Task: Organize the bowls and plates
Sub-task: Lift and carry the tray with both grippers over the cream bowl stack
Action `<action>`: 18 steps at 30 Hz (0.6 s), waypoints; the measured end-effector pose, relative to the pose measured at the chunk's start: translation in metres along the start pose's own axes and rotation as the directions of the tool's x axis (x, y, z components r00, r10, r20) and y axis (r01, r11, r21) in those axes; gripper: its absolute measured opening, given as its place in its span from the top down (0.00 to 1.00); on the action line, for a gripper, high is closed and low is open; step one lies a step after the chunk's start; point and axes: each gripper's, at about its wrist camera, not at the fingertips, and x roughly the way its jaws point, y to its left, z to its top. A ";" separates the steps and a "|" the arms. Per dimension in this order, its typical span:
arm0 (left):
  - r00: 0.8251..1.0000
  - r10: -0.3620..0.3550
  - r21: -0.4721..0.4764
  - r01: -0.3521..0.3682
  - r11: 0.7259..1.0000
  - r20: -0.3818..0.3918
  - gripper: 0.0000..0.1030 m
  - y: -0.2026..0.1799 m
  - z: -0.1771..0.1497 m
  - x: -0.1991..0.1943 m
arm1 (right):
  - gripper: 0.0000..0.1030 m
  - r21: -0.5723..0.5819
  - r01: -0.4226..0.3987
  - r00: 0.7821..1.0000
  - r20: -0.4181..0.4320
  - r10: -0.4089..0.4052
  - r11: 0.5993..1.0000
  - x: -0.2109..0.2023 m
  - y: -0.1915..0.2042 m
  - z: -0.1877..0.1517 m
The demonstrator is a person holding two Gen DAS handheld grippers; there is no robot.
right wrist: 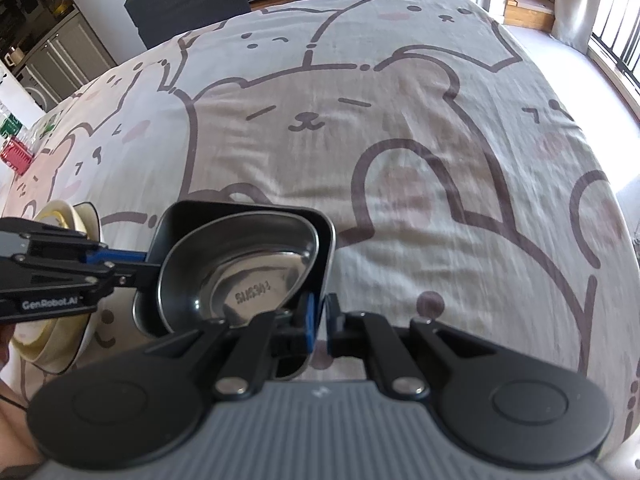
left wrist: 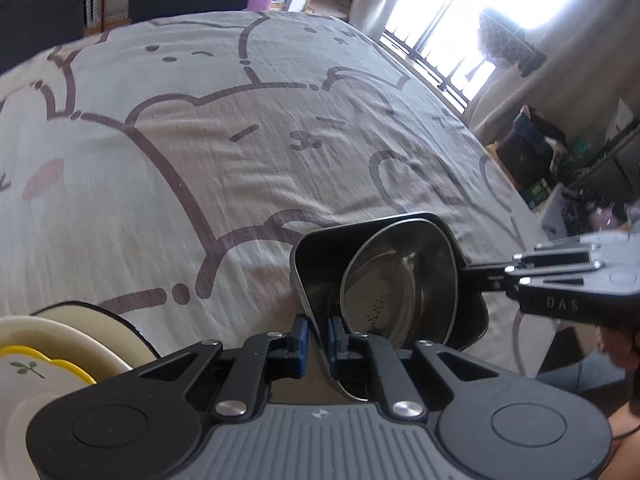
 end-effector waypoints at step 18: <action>0.977 -0.119 -0.177 0.150 0.973 0.177 0.90 0.029 0.002 -0.069 | 0.94 0.135 -0.130 0.976 0.193 0.103 0.982 -0.049 0.001 0.008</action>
